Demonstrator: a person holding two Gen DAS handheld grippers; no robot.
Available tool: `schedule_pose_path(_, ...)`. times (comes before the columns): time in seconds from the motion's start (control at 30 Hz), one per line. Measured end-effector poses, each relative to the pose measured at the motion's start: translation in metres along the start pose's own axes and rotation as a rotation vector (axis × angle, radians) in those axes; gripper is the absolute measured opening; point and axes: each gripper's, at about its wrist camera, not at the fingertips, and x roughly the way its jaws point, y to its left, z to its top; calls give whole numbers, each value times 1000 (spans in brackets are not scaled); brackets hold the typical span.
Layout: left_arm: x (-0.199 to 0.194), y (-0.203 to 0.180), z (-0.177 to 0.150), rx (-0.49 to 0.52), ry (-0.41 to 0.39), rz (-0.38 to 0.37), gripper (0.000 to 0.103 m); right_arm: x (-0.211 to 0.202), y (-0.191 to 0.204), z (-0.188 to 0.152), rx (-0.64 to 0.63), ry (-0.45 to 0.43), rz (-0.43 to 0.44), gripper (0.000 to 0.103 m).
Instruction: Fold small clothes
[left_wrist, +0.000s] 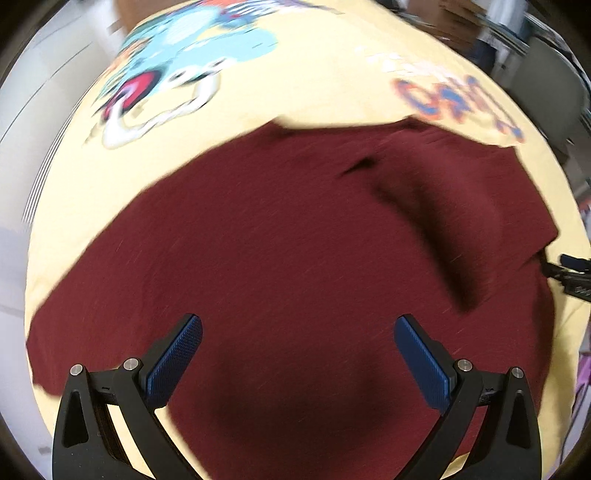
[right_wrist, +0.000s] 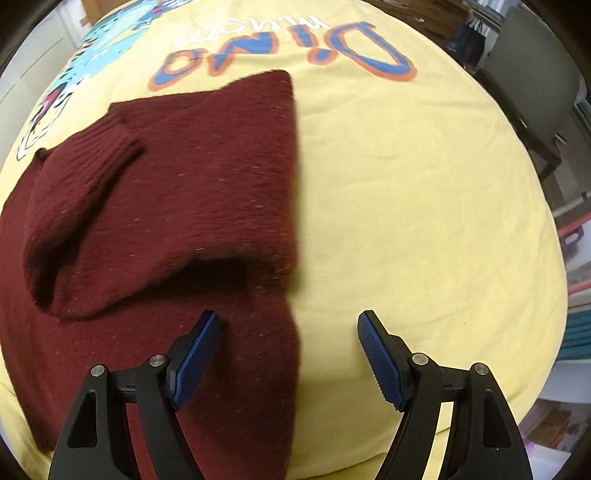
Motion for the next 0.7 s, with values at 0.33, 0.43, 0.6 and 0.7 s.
schedule_pose_path(0.33, 37, -120, 67, 282, 7, -28, 102, 4, -9, 7, -7, -18, 41, 78)
schedule_pose_path(0.43, 66, -144, 75, 346, 52, 2, 102, 7, -12, 8, 1, -15, 50, 78)
schedule_pose_path(0.6, 109, -159, 79, 388, 119, 71, 102, 20, 4, 21, 4, -3, 55, 78)
schedule_pose_path(0.7, 124, -155, 81, 375, 140, 77, 86, 21, 5, 18, 11, -4, 57, 78)
